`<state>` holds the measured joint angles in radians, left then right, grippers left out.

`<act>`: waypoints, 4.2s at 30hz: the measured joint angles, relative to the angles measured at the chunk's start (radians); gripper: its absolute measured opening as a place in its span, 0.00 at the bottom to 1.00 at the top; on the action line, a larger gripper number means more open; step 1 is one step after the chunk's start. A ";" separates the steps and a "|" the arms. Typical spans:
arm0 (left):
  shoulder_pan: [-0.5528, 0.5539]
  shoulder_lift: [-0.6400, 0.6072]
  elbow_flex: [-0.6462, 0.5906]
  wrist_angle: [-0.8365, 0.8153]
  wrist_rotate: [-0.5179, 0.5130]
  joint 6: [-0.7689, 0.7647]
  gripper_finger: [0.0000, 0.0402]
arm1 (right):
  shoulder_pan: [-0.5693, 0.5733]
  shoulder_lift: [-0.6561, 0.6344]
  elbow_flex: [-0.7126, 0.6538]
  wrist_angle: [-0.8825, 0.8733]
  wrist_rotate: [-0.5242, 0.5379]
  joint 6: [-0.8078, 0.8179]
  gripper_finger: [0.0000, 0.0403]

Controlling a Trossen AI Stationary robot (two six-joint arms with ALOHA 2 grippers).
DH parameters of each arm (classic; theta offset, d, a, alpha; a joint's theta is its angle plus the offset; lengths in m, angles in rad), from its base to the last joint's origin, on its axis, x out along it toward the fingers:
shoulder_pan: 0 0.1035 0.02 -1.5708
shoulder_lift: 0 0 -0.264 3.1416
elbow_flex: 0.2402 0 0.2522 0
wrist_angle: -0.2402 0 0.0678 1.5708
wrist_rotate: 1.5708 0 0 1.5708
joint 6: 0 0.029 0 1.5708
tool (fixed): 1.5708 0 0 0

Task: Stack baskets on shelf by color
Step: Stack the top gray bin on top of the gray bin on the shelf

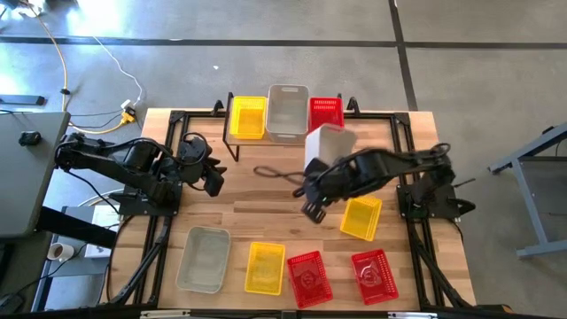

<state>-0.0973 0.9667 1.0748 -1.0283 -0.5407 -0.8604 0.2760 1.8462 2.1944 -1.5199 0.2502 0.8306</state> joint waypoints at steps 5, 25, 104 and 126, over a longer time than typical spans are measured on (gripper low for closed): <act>0.000 0.000 0.000 0.000 0.002 0.023 0.39 | 0.029 0.086 0.030 0.050 -0.050 0.026 0.00; 0.000 0.000 0.000 0.000 0.012 0.052 0.39 | 0.008 0.309 0.031 0.111 -0.117 0.108 0.00; -0.070 0.071 0.000 0.323 0.152 0.427 0.39 | 0.002 0.270 0.128 0.028 0.173 0.166 0.24; -0.075 0.375 0.000 0.678 0.276 0.664 0.55 | -0.037 0.010 0.128 -0.051 0.455 0.087 0.24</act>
<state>-0.1722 1.3417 1.0744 -0.3498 -0.2648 -0.1959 0.2385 1.8560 2.3222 -1.5711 0.7048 0.9177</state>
